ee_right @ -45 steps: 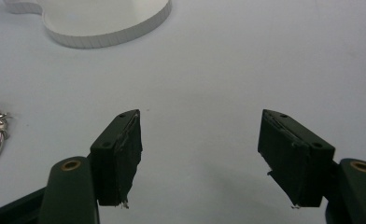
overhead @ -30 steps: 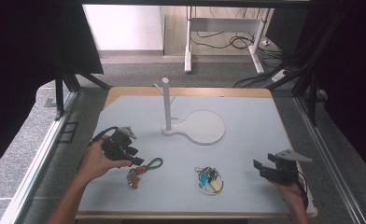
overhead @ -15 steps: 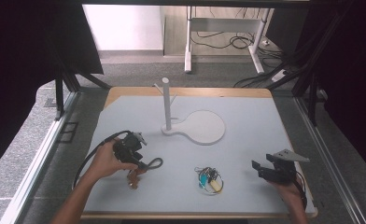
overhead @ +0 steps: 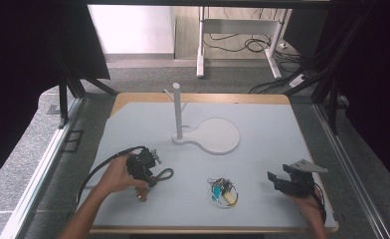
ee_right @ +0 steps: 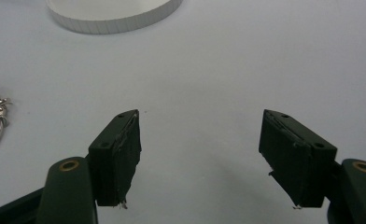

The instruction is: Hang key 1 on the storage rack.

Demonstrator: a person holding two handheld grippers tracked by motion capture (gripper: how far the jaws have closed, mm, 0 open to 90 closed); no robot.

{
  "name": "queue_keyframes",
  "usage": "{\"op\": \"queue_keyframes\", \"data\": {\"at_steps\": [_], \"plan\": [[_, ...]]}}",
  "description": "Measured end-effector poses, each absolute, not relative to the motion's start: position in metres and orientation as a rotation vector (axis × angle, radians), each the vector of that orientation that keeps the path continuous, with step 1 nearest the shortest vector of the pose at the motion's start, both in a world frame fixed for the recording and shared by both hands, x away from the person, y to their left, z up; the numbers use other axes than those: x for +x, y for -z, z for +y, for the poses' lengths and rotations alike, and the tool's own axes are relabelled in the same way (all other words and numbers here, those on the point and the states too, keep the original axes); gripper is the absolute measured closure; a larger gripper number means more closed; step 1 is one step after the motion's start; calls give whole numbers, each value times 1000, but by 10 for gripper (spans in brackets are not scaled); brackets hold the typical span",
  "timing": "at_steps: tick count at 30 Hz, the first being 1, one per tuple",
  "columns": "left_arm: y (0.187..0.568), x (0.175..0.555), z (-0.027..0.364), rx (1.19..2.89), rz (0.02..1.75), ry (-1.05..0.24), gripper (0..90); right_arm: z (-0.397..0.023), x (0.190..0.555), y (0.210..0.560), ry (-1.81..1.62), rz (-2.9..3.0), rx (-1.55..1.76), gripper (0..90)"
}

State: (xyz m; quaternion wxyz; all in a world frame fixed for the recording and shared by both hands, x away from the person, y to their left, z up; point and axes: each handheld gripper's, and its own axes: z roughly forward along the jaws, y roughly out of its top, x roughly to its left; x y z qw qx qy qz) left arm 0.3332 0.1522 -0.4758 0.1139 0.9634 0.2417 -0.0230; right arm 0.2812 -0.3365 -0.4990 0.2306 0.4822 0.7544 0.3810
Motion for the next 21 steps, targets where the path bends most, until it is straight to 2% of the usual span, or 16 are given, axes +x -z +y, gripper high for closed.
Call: {"op": "queue_keyframes", "data": {"at_steps": [8,17,21], "plan": [[481,335,158,2810,743,60,650,-337,282,499,-1046,2070,1329,300],[478,334,160,2788,777,32,666,-337,281,498,-1044,2064,1332,300],[455,334,173,2656,816,90,667,-337,281,497,-1041,2062,1326,300]]}}
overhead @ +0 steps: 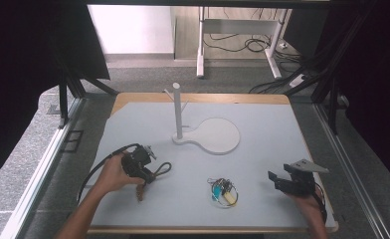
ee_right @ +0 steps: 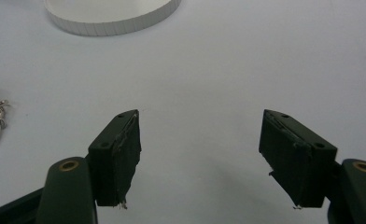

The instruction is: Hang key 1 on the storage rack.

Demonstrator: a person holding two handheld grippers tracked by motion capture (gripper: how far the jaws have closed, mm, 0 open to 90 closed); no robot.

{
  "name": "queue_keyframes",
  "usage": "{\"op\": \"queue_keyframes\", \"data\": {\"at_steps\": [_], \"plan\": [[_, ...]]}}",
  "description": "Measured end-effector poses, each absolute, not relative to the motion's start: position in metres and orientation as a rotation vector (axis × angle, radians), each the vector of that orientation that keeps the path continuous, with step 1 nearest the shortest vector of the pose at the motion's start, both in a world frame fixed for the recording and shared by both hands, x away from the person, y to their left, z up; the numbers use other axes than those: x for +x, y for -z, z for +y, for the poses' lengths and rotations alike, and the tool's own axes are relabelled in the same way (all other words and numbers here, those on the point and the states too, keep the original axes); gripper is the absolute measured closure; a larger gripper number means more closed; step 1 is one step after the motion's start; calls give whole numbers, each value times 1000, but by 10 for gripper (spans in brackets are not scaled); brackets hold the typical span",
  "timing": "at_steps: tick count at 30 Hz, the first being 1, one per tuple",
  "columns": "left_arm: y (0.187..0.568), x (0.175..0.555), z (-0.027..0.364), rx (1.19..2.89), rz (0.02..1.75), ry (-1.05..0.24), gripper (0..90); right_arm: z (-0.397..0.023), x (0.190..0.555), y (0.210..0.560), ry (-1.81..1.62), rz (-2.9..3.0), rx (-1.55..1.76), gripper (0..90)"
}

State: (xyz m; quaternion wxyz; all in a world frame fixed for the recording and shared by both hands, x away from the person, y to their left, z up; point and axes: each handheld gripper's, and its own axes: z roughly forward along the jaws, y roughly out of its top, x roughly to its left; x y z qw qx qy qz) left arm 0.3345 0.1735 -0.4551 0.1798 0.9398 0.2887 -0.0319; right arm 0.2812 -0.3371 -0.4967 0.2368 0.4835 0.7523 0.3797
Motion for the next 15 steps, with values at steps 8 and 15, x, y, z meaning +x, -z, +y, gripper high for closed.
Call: {"op": "queue_keyframes", "data": {"at_steps": [8,15], "plan": [[411,332,200,2534,835,6,667,-342,281,496,-1044,2044,1347,300],[391,335,208,2516,842,-7,667,-343,281,497,-1041,2043,1354,300]]}}
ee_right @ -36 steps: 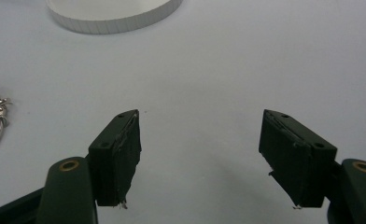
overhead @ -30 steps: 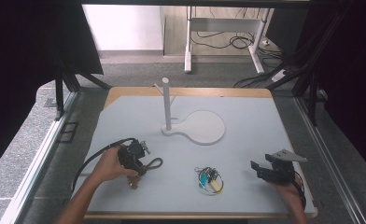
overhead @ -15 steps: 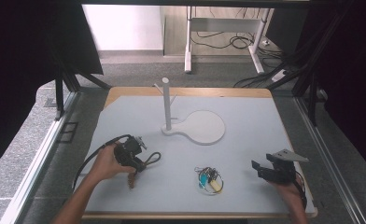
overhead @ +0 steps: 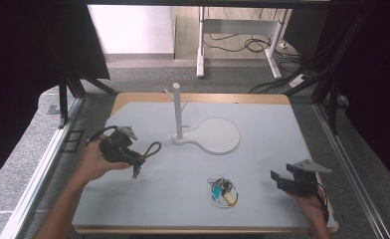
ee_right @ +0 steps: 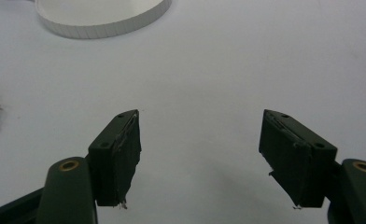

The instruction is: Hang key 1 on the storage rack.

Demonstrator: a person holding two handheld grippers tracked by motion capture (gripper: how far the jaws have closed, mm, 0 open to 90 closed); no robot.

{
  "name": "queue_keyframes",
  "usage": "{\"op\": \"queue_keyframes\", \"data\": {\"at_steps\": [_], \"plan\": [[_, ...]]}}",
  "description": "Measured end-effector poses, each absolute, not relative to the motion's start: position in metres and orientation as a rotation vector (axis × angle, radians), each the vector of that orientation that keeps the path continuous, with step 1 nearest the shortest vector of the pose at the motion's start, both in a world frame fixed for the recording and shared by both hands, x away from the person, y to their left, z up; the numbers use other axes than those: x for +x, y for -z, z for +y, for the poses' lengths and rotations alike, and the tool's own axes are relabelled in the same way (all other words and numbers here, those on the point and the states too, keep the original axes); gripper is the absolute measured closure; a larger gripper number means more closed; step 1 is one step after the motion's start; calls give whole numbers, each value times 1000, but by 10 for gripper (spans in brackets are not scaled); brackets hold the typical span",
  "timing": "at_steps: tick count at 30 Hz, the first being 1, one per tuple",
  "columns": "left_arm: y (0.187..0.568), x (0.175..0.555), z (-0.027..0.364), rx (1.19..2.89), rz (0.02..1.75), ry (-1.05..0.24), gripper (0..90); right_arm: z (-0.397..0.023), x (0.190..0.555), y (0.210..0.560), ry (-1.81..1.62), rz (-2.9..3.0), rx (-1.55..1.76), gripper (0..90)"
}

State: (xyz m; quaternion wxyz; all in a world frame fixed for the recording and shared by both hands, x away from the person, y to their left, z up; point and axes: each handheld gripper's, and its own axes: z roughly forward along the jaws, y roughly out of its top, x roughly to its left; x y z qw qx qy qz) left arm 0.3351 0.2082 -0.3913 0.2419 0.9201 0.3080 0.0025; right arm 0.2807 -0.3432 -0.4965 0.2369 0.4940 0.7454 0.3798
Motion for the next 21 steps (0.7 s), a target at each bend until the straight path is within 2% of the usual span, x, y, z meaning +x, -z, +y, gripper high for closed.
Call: {"op": "queue_keyframes", "data": {"at_steps": [21], "plan": [[362,374,207,2486,897,-8,666,-345,283,498,-1041,2038,1363,300]]}}
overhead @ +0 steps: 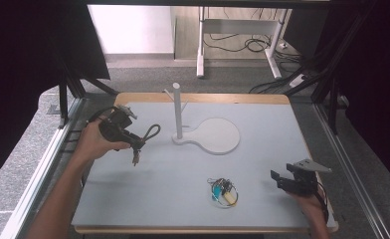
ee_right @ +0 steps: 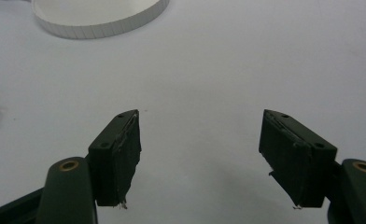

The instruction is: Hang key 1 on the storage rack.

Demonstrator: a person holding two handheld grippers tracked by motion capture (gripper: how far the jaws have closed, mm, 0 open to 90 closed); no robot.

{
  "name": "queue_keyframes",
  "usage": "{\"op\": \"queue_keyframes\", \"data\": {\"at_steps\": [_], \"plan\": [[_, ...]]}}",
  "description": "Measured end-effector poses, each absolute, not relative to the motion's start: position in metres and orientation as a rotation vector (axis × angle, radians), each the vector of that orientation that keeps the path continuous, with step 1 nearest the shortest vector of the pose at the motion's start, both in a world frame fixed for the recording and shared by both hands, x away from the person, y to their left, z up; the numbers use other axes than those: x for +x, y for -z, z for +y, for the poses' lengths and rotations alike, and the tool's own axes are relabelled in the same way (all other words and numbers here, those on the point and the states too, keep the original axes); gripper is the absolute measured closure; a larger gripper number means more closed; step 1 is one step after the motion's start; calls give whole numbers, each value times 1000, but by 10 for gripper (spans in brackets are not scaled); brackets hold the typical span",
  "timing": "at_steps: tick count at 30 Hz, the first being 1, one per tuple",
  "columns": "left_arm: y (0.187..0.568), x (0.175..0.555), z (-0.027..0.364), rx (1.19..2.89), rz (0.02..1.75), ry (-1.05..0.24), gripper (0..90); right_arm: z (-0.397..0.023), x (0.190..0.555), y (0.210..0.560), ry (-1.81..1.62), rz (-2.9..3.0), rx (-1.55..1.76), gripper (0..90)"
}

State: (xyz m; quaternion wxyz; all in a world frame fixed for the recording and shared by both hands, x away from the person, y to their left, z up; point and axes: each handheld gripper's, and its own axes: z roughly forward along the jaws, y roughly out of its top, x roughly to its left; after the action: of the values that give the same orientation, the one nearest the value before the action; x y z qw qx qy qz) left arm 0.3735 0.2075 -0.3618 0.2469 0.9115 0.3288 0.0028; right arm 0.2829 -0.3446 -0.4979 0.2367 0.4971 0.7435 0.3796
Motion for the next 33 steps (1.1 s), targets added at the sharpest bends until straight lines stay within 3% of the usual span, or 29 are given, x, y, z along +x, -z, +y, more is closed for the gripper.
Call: {"op": "queue_keyframes", "data": {"at_steps": [33], "plan": [[322,404,204,2415,898,-57,666,-347,283,498,-1027,2032,1368,300]]}}
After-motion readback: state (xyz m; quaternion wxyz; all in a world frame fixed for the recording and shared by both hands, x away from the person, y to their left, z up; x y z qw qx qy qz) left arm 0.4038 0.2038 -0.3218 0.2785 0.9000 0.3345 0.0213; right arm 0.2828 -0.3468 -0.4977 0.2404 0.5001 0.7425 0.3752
